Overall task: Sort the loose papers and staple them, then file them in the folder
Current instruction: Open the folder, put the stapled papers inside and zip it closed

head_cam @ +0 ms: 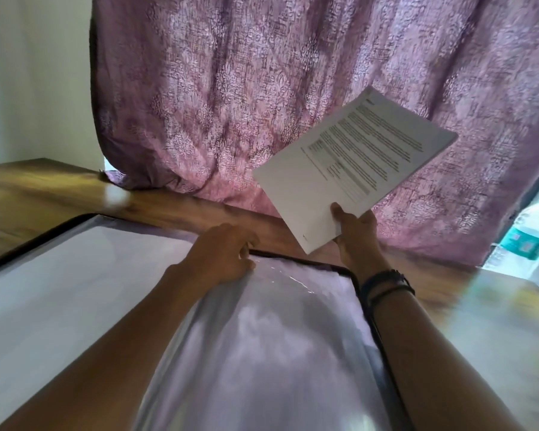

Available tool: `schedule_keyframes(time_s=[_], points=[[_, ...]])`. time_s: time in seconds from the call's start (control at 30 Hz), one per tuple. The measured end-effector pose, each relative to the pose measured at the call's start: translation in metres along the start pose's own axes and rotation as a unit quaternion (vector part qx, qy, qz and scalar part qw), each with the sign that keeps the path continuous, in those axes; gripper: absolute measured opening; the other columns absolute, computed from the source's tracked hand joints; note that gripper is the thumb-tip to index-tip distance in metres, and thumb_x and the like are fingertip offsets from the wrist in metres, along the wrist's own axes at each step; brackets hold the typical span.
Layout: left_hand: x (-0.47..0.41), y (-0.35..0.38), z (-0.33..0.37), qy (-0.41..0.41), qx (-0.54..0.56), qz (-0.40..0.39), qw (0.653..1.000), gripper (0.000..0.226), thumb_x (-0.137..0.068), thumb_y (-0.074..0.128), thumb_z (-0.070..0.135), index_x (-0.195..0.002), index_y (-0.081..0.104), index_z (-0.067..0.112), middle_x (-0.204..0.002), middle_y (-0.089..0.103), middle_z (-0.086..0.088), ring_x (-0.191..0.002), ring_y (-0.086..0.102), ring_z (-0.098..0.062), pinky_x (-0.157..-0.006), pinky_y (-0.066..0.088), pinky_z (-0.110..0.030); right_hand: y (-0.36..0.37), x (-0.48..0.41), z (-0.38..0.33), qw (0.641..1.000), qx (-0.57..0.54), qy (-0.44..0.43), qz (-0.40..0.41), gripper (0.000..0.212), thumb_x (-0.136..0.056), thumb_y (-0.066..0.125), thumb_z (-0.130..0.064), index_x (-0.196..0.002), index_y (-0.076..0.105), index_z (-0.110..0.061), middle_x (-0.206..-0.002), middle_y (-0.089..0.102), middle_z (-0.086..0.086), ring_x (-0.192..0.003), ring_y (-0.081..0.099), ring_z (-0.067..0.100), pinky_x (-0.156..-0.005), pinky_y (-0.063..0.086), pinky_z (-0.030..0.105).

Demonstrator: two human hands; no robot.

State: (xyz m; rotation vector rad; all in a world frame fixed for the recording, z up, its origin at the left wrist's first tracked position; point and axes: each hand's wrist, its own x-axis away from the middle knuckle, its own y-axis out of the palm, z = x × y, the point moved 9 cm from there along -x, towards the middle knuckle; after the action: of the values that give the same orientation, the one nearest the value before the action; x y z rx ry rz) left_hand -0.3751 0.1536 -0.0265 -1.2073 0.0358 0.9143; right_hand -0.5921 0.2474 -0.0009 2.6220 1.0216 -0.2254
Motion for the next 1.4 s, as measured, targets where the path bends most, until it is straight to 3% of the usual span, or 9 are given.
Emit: schedule_keyframes(time_s=[0.13,0.3,0.47,0.63,0.7,0.8,1.0,1.23,1.4], points=[[-0.001,0.006,-0.002,0.008,0.015,-0.035,0.999,0.030,-0.075,0.073,0.023,-0.104,0.070,0.017,-0.090,0.062,0.005,-0.091,0.060,-0.017,-0.083,0.049,-0.029,0.003,-0.001,-0.010,0.999,-0.030,-0.005,-0.008,0.032,-0.092,0.057,0.000,-0.123,0.053,-0.010,-0.117,0.065,0.014,-0.108,0.064,0.030,-0.086,0.053,0.061],[0.001,0.009,0.007,0.048,0.058,-0.042,0.996,0.007,-0.068,0.062,0.029,-0.075,0.066,0.030,-0.084,0.060,0.007,-0.082,0.057,-0.011,-0.079,0.050,-0.032,0.022,0.002,-0.021,0.998,-0.042,-0.025,-0.046,0.038,-0.093,0.053,0.003,-0.129,0.048,-0.008,-0.124,0.061,0.019,-0.112,0.061,0.033,-0.089,0.052,0.058],[0.000,0.007,0.012,0.038,0.129,-0.013,0.991,0.011,-0.074,0.062,0.026,-0.084,0.058,0.021,-0.084,0.063,0.008,-0.079,0.060,-0.007,-0.074,0.051,-0.028,0.048,0.013,-0.032,0.994,-0.019,-0.034,-0.106,0.033,-0.094,0.052,0.002,-0.125,0.049,-0.010,-0.120,0.063,0.016,-0.112,0.062,0.032,-0.088,0.055,0.051],[0.001,0.001,0.022,0.070,0.164,0.011,0.984,0.025,-0.073,0.066,0.018,-0.094,0.053,0.019,-0.077,0.059,0.008,-0.071,0.057,-0.009,-0.071,0.052,-0.027,0.071,0.021,-0.039,0.988,0.049,-0.032,-0.144,0.026,-0.095,0.053,-0.002,-0.120,0.051,-0.011,-0.110,0.065,0.012,-0.104,0.063,0.029,-0.082,0.056,0.055],[0.001,-0.003,0.030,0.095,0.177,0.023,0.979,0.026,-0.075,0.067,0.012,-0.098,0.055,0.016,-0.086,0.064,0.003,-0.080,0.061,-0.012,-0.076,0.055,-0.026,0.077,0.023,-0.042,0.983,0.073,-0.053,-0.157,0.021,-0.095,0.053,-0.001,-0.112,0.055,-0.013,-0.104,0.066,0.007,-0.099,0.064,0.025,-0.085,0.056,0.050],[0.002,-0.009,0.044,0.125,0.207,0.040,0.969,0.018,-0.078,0.064,0.013,-0.094,0.058,0.021,-0.088,0.066,0.009,-0.086,0.063,-0.008,-0.079,0.057,-0.027,0.079,0.021,-0.045,0.977,0.115,-0.091,-0.154,0.030,-0.094,0.055,0.001,-0.123,0.056,-0.006,-0.116,0.066,0.013,-0.107,0.064,0.027,-0.089,0.056,0.040],[0.005,-0.006,0.056,0.146,0.193,0.043,0.969,0.011,-0.084,0.062,0.022,-0.091,0.066,0.014,-0.085,0.070,0.001,-0.078,0.067,-0.013,-0.074,0.058,-0.038,0.071,0.017,-0.050,0.974,0.122,-0.116,-0.149,0.029,-0.095,0.054,-0.002,-0.123,0.052,-0.009,-0.105,0.064,0.000,-0.092,0.063,0.007,-0.072,0.057,0.018],[0.001,-0.008,0.041,0.077,0.203,0.068,0.974,0.024,-0.084,0.059,0.023,-0.105,0.056,0.036,-0.084,0.069,0.011,-0.084,0.066,-0.011,-0.084,0.055,-0.040,0.058,0.005,-0.012,0.963,0.165,-0.010,-0.211,0.035,-0.091,0.058,0.002,-0.124,0.058,-0.007,-0.115,0.068,0.007,-0.106,0.065,0.027,-0.088,0.055,0.043],[-0.001,0.015,0.013,0.007,0.149,-0.045,0.988,0.042,-0.082,0.053,0.027,-0.122,0.046,0.036,-0.087,0.069,0.008,-0.089,0.064,-0.015,-0.087,0.052,-0.041,0.028,-0.006,0.015,0.963,0.167,0.029,-0.211,0.044,-0.084,0.064,0.000,-0.127,0.059,-0.007,-0.121,0.068,0.012,-0.109,0.065,0.032,-0.096,0.050,0.055]])
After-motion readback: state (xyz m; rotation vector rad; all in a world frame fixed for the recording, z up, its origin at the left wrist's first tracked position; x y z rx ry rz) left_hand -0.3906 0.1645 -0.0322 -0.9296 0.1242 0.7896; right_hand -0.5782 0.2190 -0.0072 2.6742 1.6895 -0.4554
